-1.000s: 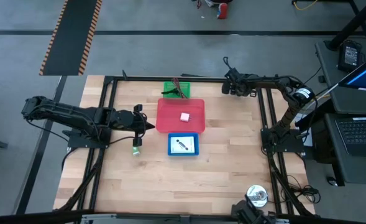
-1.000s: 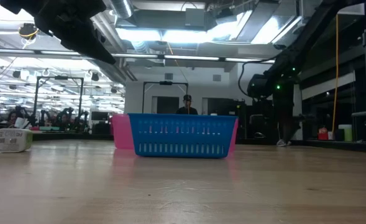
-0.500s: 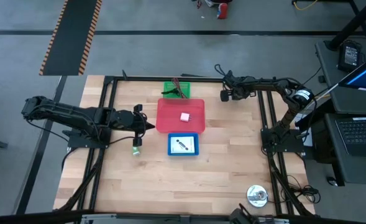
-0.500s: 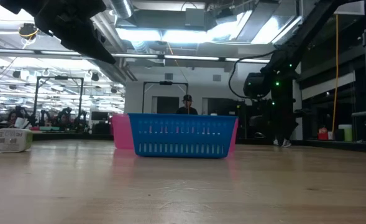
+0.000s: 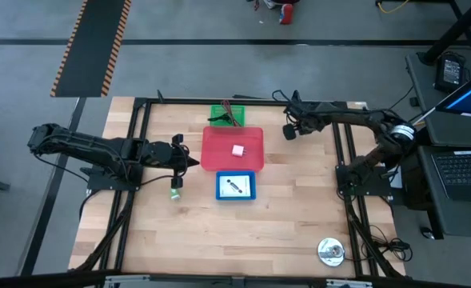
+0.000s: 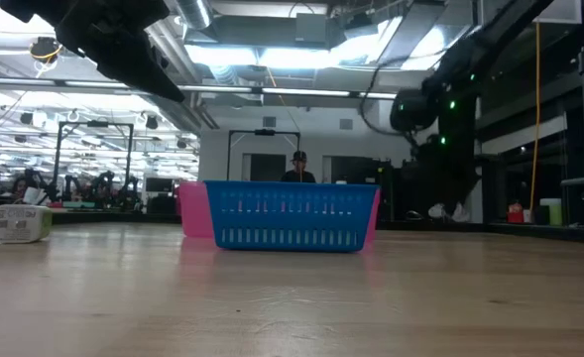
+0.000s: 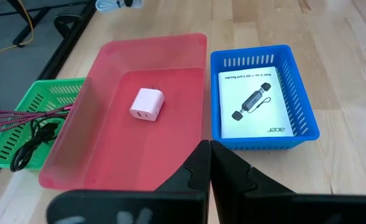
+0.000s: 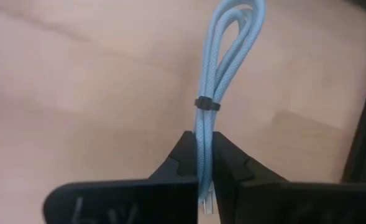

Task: Pick and place items into bin
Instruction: Put the white charger cable into the green bin

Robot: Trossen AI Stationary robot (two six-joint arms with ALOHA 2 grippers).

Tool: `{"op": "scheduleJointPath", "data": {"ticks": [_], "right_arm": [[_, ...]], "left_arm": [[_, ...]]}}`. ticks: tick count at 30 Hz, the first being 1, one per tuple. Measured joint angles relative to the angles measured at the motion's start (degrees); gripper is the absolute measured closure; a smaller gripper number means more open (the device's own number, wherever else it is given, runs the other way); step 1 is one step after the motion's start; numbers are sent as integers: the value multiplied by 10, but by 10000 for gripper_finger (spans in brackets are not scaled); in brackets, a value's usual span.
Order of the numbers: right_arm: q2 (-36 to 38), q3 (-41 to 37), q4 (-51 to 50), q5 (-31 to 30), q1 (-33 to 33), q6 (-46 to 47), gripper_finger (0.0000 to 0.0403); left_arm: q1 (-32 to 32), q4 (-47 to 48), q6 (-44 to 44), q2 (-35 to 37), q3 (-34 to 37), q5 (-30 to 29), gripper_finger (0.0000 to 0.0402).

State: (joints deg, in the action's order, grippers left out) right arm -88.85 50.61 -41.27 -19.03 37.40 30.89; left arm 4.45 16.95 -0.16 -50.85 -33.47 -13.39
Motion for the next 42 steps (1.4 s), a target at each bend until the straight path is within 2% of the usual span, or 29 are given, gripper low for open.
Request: {"op": "scheduleJointPath", "data": {"ticks": [6,9,11,22,32,36,42], "right_arm": [[75,-3,-6,4,-57,-39,394],[115,-21,18,40,-79,-76,394],[144,-43,54,58,-94,-88,393],[285,-201,333,58,-205,-105,398],[305,-291,588,56,-304,-184,401],[305,-302,630,56,-329,-200,401],[305,-303,641,56,-359,-219,401]], "left_arm": [[0,0,5,0,0,0,398],[0,0,5,0,0,0,398],[0,0,5,0,0,0,398],[0,-1,5,0,0,0,398],[0,-5,5,0,0,-2,398],[0,-5,5,0,0,-2,398],[0,-5,5,0,0,-2,398]]}}
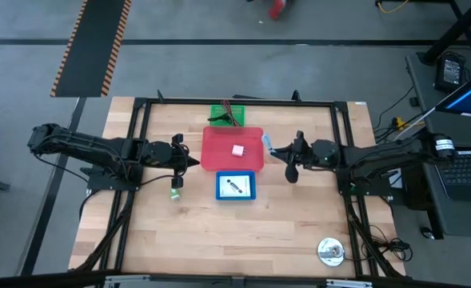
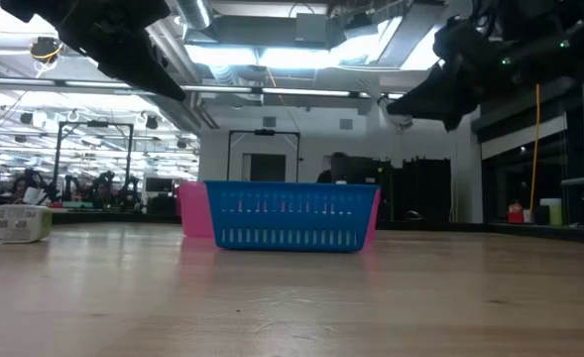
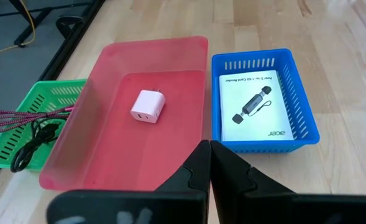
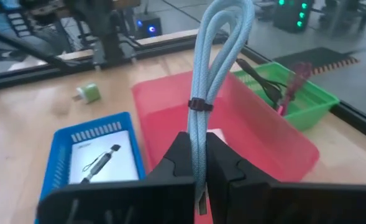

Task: Pick and place items into bin
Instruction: Put the white charger cable into the green bin

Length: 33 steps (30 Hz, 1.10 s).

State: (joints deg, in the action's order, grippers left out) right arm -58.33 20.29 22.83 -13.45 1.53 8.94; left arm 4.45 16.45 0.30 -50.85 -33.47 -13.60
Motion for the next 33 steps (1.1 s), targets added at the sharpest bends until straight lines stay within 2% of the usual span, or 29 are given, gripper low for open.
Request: {"op": "scheduleJointPath", "data": {"ticks": [10,22,30,33], "right_arm": [[0,0,7,0,-29,-6,401],[-7,2,18,-30,-22,-13,401],[-78,57,17,-27,13,-59,401],[-113,86,17,6,38,-78,401]], "left_arm": [[0,0,0,0,0,0,398],[0,0,0,0,0,0,398],[0,0,0,0,0,0,398],[0,0,0,0,0,0,398]]}}
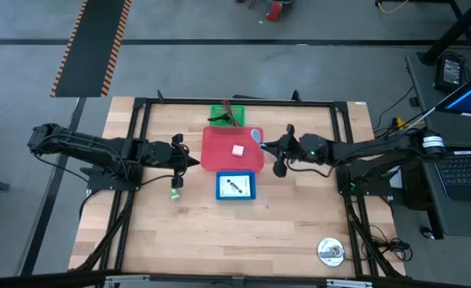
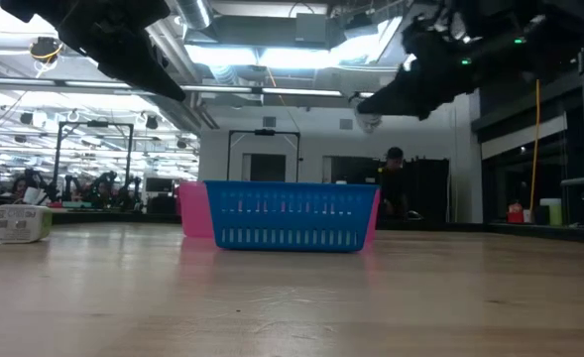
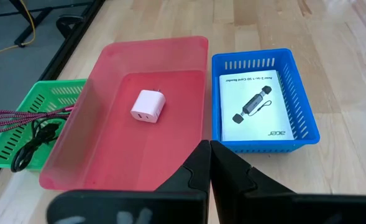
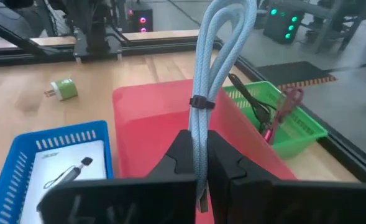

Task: Pick and place items into bin
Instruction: Put the white charger cable into the green bin

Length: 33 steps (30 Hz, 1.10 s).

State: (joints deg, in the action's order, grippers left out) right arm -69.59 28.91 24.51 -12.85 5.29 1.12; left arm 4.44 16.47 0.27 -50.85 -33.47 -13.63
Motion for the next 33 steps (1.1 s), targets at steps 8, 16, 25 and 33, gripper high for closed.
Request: {"op": "scheduleJointPath", "data": {"ticks": [8,16,25,33], "right_arm": [[-102,104,-29,102,71,-32,402],[-215,263,-178,132,123,-75,402],[-327,411,-282,190,178,-103,403],[-401,481,-311,191,200,-165,403]], "left_arm": [[0,0,0,0,0,0,398],[0,0,0,0,0,0,398],[0,1,0,0,0,1,398],[0,2,0,0,0,2,398]]}}
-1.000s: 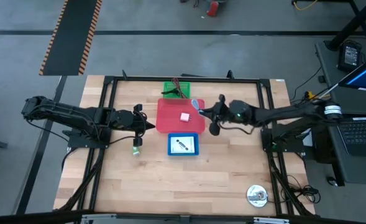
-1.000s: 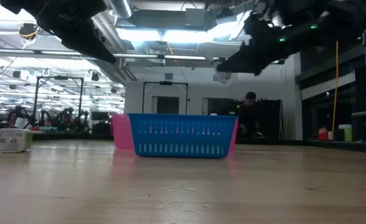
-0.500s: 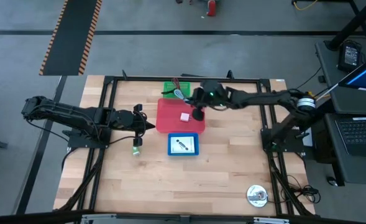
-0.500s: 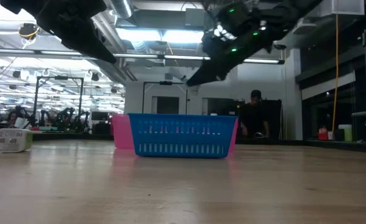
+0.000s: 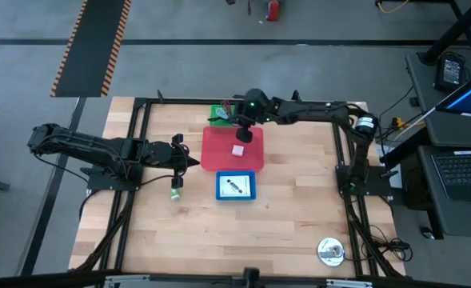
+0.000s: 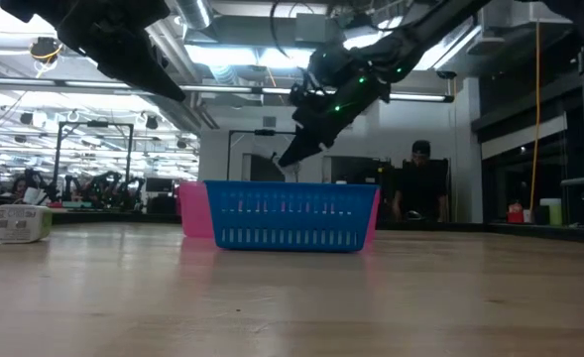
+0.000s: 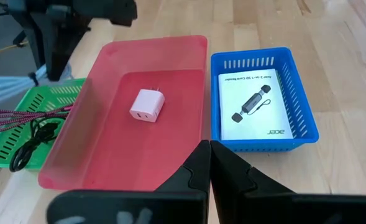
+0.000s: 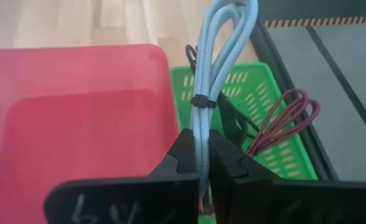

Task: Pick and place items into bin
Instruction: Put the white charger cable into the green bin

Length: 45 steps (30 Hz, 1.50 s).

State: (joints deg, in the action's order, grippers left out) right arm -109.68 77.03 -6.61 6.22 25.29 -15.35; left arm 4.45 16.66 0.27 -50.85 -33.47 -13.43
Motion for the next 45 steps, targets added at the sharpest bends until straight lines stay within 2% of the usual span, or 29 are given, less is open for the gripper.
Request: {"op": "scheduleJointPath", "data": {"ticks": [14,30,39,45], "right_arm": [[-32,10,-10,-2,38,-22,403],[-58,10,-4,-7,39,-46,401],[-58,10,-4,-8,39,-43,359],[-58,10,-3,-8,39,-42,350]], "left_arm": [[0,1,0,0,0,0,398],[0,1,0,0,0,0,398],[0,1,0,0,0,0,398],[0,1,0,0,0,0,398]]}}
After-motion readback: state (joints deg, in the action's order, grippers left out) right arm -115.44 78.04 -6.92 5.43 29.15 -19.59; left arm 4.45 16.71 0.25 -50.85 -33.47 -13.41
